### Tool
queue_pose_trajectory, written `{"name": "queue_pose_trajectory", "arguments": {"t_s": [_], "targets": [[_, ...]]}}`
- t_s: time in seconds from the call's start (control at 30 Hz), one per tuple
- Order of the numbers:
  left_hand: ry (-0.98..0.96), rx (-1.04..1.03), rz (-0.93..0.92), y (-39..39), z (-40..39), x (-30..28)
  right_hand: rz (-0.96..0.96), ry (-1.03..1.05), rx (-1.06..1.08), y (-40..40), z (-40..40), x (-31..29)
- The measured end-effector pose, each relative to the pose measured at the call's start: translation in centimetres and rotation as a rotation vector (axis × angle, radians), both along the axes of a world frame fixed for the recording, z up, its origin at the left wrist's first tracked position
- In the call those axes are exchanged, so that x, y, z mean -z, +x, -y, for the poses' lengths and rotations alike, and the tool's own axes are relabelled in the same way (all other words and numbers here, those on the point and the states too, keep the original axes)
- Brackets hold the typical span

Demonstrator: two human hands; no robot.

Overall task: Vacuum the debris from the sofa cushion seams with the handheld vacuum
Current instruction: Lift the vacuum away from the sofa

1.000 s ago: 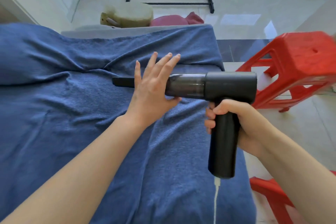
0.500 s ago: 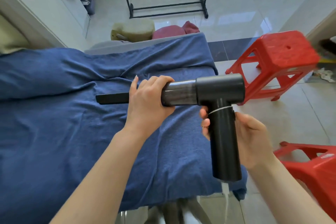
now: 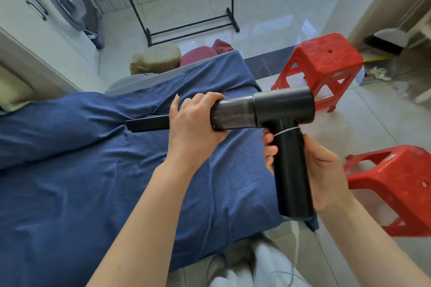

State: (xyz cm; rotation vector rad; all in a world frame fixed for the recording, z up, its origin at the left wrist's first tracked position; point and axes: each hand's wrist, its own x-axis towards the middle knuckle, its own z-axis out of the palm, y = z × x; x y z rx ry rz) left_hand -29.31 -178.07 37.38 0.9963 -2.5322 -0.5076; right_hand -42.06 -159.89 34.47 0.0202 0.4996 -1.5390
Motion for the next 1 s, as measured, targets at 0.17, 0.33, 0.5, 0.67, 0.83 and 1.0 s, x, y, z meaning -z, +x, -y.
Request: {"name": "queue_pose_trajectory", "arguments": {"t_s": [0.17, 0.33, 0.5, 0.67, 0.83, 1.0], "targets": [[-0.018, 0.110, 0.017, 1.8, -0.6, -1.4, -0.059, -0.019, 0.114, 2.9, -2.0, -1.3], [-0.105, 0.238, 0.036, 3.1, -1.5, -2.0, -0.194, 0.089, 0.251, 7.2, -4.0, -3.2], [-0.099, 0.327, 0.042, 3.1, -3.7, -2.5, -0.501, 0.419, 0.396, 10.2, -5.9, -5.8], [-0.099, 0.463, 0.068, 1.9, -7.1, -2.7, -0.721, 0.703, 0.559, 12.5, -9.3, -6.8], [-0.084, 0.600, 0.051, 1.4, -12.6, -2.2, -0.938, 1.015, 0.671, 14.8, -13.8, -6.9], [-0.088, 0.729, 0.008, 2.0, -18.7, -1.3, -0.967, 1.192, 0.754, 17.3, -19.6, -6.1]]}}
